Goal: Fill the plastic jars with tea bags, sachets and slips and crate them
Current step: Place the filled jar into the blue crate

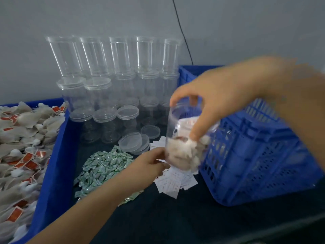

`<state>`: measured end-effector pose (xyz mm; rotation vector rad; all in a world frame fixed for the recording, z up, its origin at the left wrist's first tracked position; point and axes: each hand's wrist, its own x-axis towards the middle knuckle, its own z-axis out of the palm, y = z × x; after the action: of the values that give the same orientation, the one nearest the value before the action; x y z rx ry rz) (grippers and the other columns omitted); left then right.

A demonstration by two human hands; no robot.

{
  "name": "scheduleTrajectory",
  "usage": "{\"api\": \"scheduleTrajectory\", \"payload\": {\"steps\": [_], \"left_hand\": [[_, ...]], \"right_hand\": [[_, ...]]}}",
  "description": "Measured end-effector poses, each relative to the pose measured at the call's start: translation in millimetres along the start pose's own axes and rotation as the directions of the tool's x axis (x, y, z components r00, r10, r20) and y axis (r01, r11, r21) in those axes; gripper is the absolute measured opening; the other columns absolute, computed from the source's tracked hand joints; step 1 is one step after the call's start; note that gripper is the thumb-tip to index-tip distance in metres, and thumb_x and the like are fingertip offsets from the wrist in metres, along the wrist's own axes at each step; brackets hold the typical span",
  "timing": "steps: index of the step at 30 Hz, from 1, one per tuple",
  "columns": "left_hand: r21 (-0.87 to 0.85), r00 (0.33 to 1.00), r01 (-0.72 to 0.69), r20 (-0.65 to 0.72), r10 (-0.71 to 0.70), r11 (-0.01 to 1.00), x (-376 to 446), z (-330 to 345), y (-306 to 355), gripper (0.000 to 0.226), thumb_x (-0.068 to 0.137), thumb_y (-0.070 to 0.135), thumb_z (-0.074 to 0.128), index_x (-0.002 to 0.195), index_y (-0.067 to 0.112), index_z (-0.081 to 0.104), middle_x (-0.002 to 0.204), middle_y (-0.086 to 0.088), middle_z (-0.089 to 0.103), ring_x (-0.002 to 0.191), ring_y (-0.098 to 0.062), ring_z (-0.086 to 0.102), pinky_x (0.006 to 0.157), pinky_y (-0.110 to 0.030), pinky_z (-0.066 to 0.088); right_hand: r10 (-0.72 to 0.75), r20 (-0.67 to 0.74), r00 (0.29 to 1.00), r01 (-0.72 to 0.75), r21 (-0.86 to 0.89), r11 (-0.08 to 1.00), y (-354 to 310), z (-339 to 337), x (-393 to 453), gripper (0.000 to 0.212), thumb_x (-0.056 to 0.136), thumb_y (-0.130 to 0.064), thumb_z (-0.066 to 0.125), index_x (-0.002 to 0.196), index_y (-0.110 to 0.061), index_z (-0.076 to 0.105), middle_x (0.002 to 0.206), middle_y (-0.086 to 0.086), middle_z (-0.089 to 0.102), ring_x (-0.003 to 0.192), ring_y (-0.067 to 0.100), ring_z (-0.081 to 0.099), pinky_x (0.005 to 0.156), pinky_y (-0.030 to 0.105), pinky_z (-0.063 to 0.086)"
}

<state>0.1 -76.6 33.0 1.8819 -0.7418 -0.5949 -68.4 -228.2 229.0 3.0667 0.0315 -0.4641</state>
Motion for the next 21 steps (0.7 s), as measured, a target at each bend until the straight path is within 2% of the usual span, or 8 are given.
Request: {"api": "scheduleTrajectory", "payload": {"steps": [3, 5, 8, 11, 14, 17, 19, 21], "left_hand": [[-0.034, 0.999, 0.037, -0.002, -0.037, 0.999, 16.5, 5.6, 6.2, 0.029, 0.094, 0.009, 0.052, 0.102, 0.036, 0.058, 0.103, 0.021, 0.065, 0.104, -0.014, 0.063, 0.093, -0.035, 0.051], [-0.035, 0.998, 0.06, 0.015, -0.06, 0.998, 24.7, 7.3, 6.4, 0.027, 0.094, 0.009, 0.051, 0.099, 0.034, 0.062, 0.098, 0.019, 0.069, 0.099, -0.009, 0.065, 0.091, -0.033, 0.052], [-0.002, 0.997, 0.076, 0.026, -0.076, 0.997, 36.2, 5.9, 4.6, 0.028, 0.096, 0.006, 0.046, 0.098, 0.028, 0.064, 0.096, 0.015, 0.07, 0.086, 0.003, 0.066, 0.08, -0.02, 0.053], [0.008, 0.997, 0.078, 0.026, -0.079, 0.997, 49.2, -0.3, 3.5, 0.028, 0.096, 0.005, 0.045, 0.097, 0.026, 0.063, 0.098, 0.011, 0.068, 0.084, 0.003, 0.066, 0.069, -0.011, 0.049], [0.034, 0.997, 0.076, 0.014, -0.076, 0.997, 64.3, -7.8, 3.1, 0.027, 0.096, 0.006, 0.046, 0.094, 0.028, 0.061, 0.097, 0.013, 0.067, 0.085, 0.002, 0.065, 0.069, -0.011, 0.048], [0.066, 0.998, 0.059, 0.0, -0.059, 0.996, 80.9, -14.8, 2.9, 0.027, 0.096, 0.007, 0.047, 0.093, 0.031, 0.06, 0.097, 0.015, 0.067, 0.085, 0.004, 0.064, 0.07, -0.011, 0.049], [0.084, 0.999, 0.045, 0.004, -0.046, 0.995, 91.4, -20.2, 3.4, 0.027, 0.096, 0.009, 0.047, 0.094, 0.032, 0.061, 0.098, 0.016, 0.067, 0.086, 0.006, 0.064, 0.073, -0.012, 0.05], [0.114, 0.999, 0.038, 0.004, -0.039, 0.993, 100.7, -25.7, 3.1, 0.026, 0.096, 0.011, 0.048, 0.095, 0.033, 0.061, 0.098, 0.016, 0.067, 0.087, 0.006, 0.064, 0.077, -0.014, 0.05]], "right_hand": [[0.115, -0.223, 0.968, -0.066, 0.217, 0.974, 30.4, -40.0, -15.8, 0.081, 0.035, -0.069, 0.073, 0.111, -0.06, 0.048, 0.097, -0.019, 0.053, 0.064, 0.013, 0.073, 0.062, 0.027, 0.048], [0.207, -0.406, 0.89, -0.041, 0.381, 0.924, 59.8, -60.2, -16.7, 0.079, 0.046, -0.059, 0.075, 0.12, -0.044, 0.052, 0.098, -0.012, 0.056, 0.079, 0.022, 0.069, 0.06, 0.028, 0.048], [0.378, -0.534, 0.756, -0.048, 0.531, 0.846, 112.5, -83.9, 4.8, 0.058, 0.082, -0.039, 0.074, 0.135, -0.026, 0.053, 0.117, -0.001, 0.053, 0.103, 0.03, 0.055, 0.071, 0.026, 0.046], [0.497, -0.496, 0.712, -0.191, 0.544, 0.817, 154.8, -94.5, 42.9, 0.069, 0.085, -0.036, 0.077, 0.144, -0.018, 0.046, 0.132, 0.006, 0.047, 0.106, 0.031, 0.052, 0.074, 0.032, 0.05], [0.543, -0.387, 0.745, -0.315, 0.514, 0.798, 178.5, -82.8, 92.8, 0.079, 0.083, -0.029, 0.081, 0.149, -0.016, 0.04, 0.15, 0.011, 0.038, 0.118, 0.035, 0.051, 0.077, 0.04, 0.055], [0.537, -0.339, 0.773, -0.389, 0.416, 0.822, 191.0, -54.1, 145.3, 0.081, 0.08, -0.03, 0.083, 0.148, -0.018, 0.041, 0.146, 0.014, 0.045, 0.114, 0.035, 0.055, 0.082, 0.041, 0.055], [0.51, -0.337, 0.792, -0.406, 0.334, 0.851, 197.0, -33.7, 177.2, 0.083, 0.08, -0.037, 0.082, 0.15, -0.02, 0.04, 0.145, 0.014, 0.049, 0.122, 0.035, 0.055, 0.088, 0.035, 0.047], [0.509, -0.313, 0.802, -0.404, 0.344, 0.848, 203.6, -16.9, 206.6, 0.082, 0.082, -0.04, 0.08, 0.151, -0.02, 0.04, 0.146, 0.012, 0.05, 0.126, 0.034, 0.053, 0.088, 0.032, 0.043]]}}
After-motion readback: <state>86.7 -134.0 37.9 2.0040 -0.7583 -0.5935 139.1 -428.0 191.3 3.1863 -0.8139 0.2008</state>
